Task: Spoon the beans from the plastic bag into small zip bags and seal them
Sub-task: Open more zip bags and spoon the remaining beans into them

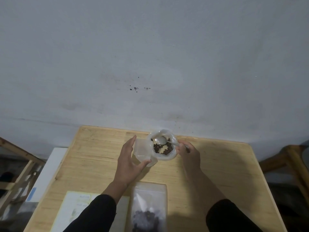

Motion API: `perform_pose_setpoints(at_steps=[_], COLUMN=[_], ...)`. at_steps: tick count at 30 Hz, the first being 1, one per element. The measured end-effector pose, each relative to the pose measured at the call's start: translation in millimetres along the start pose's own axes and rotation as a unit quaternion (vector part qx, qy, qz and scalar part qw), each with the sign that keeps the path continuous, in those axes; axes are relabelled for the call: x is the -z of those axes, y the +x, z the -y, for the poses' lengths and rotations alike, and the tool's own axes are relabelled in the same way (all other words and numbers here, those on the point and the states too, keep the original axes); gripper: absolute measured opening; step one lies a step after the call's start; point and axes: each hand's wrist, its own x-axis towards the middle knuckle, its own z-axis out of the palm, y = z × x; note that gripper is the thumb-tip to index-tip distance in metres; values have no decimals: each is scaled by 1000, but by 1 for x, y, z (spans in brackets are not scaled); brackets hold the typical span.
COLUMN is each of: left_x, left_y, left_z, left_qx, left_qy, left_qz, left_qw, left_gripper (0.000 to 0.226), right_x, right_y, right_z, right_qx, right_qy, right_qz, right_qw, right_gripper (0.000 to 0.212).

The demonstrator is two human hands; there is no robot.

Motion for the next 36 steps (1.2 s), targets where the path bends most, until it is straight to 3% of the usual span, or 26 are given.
perform_pose_setpoints(at_steps=[4,15,19,23,30,36], left_x=[0,-3,-8,-13,-19,-14], left_y=[0,1,1,3,5,6], left_z=[1,4,4,2,2,0], left_qx=[-3,9,16,16,23,17], left_qy=[3,-8,-19,-34,-39,-30], left_qz=[0,12,15,14,19,24], left_qw=[1000,1000,1000,999,999,999], left_gripper=[99,99,99,97,96,98], right_x=[-5,15,15,10,-1,3], right_y=[4,7,2,-10,-19,-16], right_z=[1,-4,-14,-17,-29,-22], right_qx=[40,145,71,6,-100,-125], right_qy=[-81,-158,-91,0,113,185], right_qz=[7,-35,-41,-4,5,-8], right_qw=[996,976,992,1000,988,975], right_gripper=[25,39,23,24,23,25])
